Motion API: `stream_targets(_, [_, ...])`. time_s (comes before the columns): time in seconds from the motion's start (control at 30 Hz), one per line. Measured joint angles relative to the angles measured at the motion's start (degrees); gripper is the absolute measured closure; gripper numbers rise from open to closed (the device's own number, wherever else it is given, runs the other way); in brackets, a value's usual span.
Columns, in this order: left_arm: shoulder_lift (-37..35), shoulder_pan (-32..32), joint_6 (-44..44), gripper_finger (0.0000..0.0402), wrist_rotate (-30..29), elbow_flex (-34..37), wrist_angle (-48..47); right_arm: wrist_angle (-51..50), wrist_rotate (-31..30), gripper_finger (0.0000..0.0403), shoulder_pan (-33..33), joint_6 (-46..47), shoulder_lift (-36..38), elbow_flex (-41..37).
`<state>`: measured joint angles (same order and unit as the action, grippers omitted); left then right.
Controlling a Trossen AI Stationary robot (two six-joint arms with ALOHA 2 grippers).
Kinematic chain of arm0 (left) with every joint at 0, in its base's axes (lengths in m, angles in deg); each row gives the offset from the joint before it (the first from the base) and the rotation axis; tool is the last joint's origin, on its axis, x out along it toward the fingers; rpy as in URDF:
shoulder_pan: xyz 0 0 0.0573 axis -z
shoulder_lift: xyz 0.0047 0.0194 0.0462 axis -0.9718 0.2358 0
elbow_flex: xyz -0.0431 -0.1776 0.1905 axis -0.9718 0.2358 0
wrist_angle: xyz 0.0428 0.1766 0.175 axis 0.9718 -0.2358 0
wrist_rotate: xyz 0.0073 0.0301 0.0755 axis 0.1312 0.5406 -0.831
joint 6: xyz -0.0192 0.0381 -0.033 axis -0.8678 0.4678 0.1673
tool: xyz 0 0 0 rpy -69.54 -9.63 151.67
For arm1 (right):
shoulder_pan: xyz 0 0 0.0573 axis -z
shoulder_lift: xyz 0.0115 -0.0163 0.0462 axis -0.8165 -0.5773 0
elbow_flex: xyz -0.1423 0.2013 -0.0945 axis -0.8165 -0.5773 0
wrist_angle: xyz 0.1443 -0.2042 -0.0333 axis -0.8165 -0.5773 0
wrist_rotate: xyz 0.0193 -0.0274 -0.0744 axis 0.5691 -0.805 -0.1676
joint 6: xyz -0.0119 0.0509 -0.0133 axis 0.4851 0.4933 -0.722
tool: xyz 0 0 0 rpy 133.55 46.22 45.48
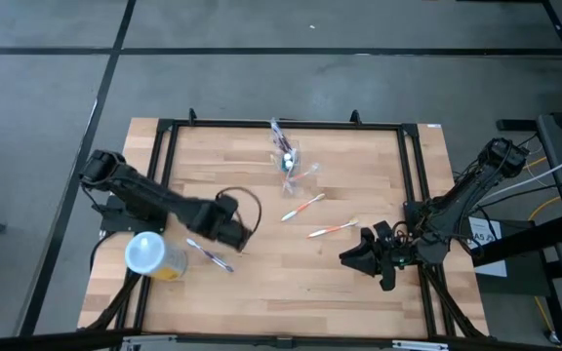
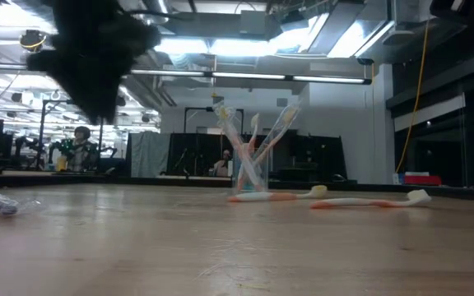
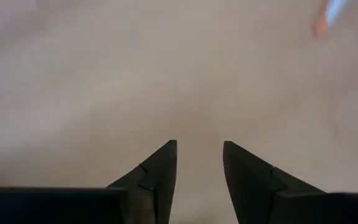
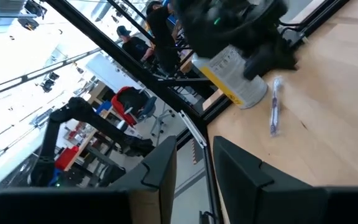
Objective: Pick & Place toothbrushing station
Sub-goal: Put the purple toothbrush into the transparent organizer
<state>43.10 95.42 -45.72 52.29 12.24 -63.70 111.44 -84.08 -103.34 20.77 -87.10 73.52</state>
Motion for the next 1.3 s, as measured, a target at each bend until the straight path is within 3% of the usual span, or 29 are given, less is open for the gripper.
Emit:
stream_targets(0.17, [0.0, 8.5, -10.4, 0.0294, 7.0, 0.0, 0.0, 0.3, 0.0, 0.0294, 0.0, -0.9, 0.0, 0.0])
stream_targets(0.37, [0.0, 16.7, -17.0, 0.0311, 10.0, 0.0, -0.9, 0.3, 0.0, 0.0294, 0.0, -1.4, 0.0, 0.0])
stream_targets(0.73, [10.0, 19.0, -4.8, 0.0311, 18.4, 0.0, -0.4, 0.4, 0.0, 0.0294, 0.0, -1.5, 0.0, 0.0])
stream_targets(1.0, [16.7, 15.0, 0.6, 0.0311, 16.9, -0.1, 6.2, 1.4, 0.0, 0.0294, 0.0, -1.4, 0.0, 0.0])
stream_targets(1.2, [16.7, 5.0, 2.5, 0.0311, 4.3, 0.0, 6.5, 1.8, 0.0, 0.0294, 0.0, -1.3, 0.0, 0.0])
stream_targets(1.3, [16.6, -2.4, 7.2, 0.0311, 1.0, 0.0, 6.3, 1.9, -0.4, 0.0294, 0.1, -1.3, 0.0, 0.0])
